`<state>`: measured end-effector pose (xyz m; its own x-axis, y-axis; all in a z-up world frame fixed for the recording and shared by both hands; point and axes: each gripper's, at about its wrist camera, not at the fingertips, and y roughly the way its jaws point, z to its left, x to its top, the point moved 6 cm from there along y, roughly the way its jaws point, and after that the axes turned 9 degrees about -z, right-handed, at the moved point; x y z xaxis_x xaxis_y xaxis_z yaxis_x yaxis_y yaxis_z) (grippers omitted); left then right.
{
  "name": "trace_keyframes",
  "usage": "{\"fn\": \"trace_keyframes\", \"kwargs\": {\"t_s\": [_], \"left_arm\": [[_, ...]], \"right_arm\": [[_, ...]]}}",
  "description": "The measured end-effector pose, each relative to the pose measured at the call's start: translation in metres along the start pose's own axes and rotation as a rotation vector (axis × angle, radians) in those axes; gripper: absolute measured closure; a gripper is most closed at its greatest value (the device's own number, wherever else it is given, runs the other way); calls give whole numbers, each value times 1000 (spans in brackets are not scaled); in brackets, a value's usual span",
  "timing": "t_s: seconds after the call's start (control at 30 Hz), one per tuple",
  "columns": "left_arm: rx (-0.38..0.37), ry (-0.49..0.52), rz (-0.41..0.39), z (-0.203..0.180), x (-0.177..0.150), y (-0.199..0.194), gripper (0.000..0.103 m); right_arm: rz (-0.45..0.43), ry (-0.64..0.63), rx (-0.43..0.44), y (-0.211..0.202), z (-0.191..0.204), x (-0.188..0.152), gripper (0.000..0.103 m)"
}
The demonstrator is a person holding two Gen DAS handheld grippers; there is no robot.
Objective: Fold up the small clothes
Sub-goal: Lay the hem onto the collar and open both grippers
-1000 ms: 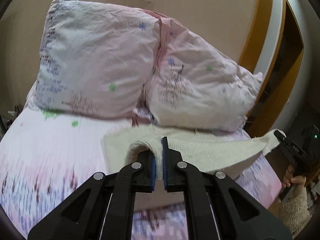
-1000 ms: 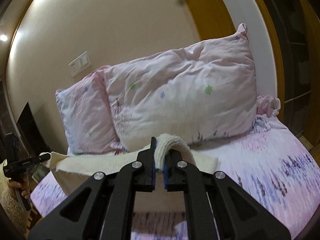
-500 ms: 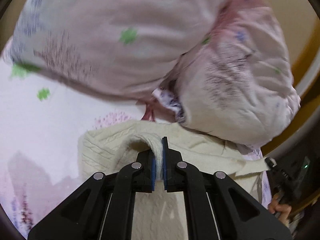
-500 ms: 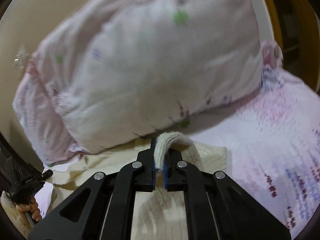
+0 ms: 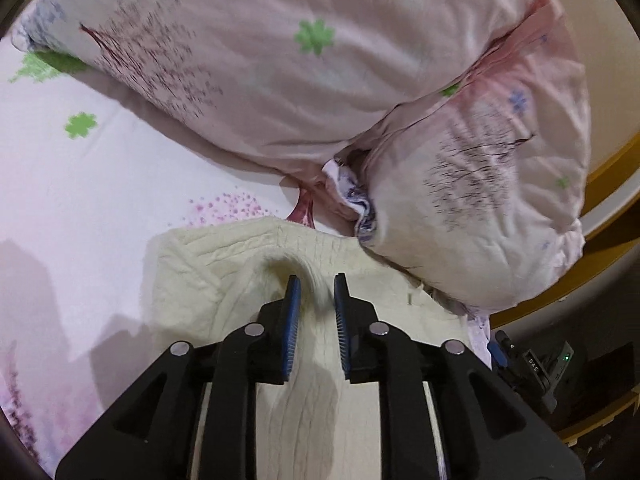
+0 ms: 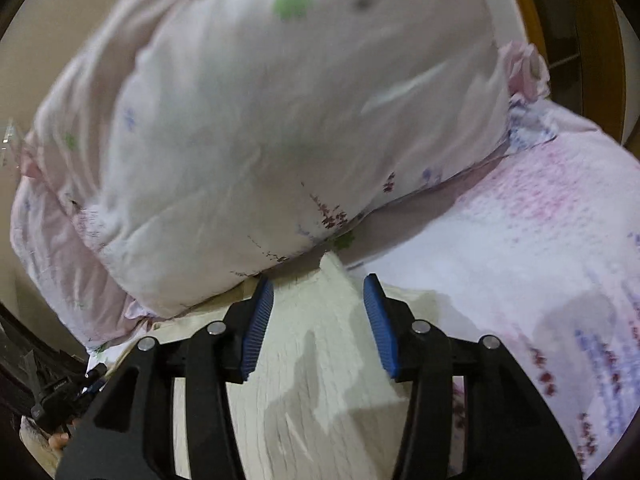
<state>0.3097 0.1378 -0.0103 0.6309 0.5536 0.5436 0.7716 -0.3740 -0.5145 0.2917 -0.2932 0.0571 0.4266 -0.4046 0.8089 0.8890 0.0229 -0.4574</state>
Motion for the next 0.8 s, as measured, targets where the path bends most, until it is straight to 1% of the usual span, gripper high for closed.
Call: {"fn": "trace_keyframes", "kwargs": {"t_s": [0.1,0.2,0.27,0.3,0.37,0.43,0.53,0.6,0.63,0.67,0.7,0.77,0.8], "left_arm": [[18,31,-18,8,-3,-22,86],[63,80,-27,19,-11,-42,86],[108,133,-25,24,-21,-51,86],[117,149,-22,25,-24,-52,84],[143,183,-12,28,-34,-56,78],[150,198,-4,29,-42,-57,72],[163,218,4,29,-50,-58,71],[181,236,8,29,-53,-56,71],[186,245,8,29,-55,-54,71],[187,249,9,29,-56,-53,71],[188,253,13,29,-58,-52,72],[182,259,20,28,-61,-51,81],[180,266,24,28,-63,-51,89]], "right_arm": [[5,-34,0,-22,-9,-5,57],[39,-67,0,-36,-19,-19,64],[63,-82,5,-41,-23,-28,68],[77,-91,9,-43,-24,-34,68],[100,-109,13,-46,-23,-42,69],[114,-117,13,-46,-24,-50,70],[138,-130,1,-45,-25,-59,70],[154,-148,-10,-43,-25,-64,74],[157,-160,-17,-42,-24,-66,81],[154,-177,-27,-42,-24,-68,83],[149,-185,-29,-43,-23,-69,85],[139,-191,-26,-46,-22,-68,91],[133,-192,-24,-47,-21,-67,92]]}}
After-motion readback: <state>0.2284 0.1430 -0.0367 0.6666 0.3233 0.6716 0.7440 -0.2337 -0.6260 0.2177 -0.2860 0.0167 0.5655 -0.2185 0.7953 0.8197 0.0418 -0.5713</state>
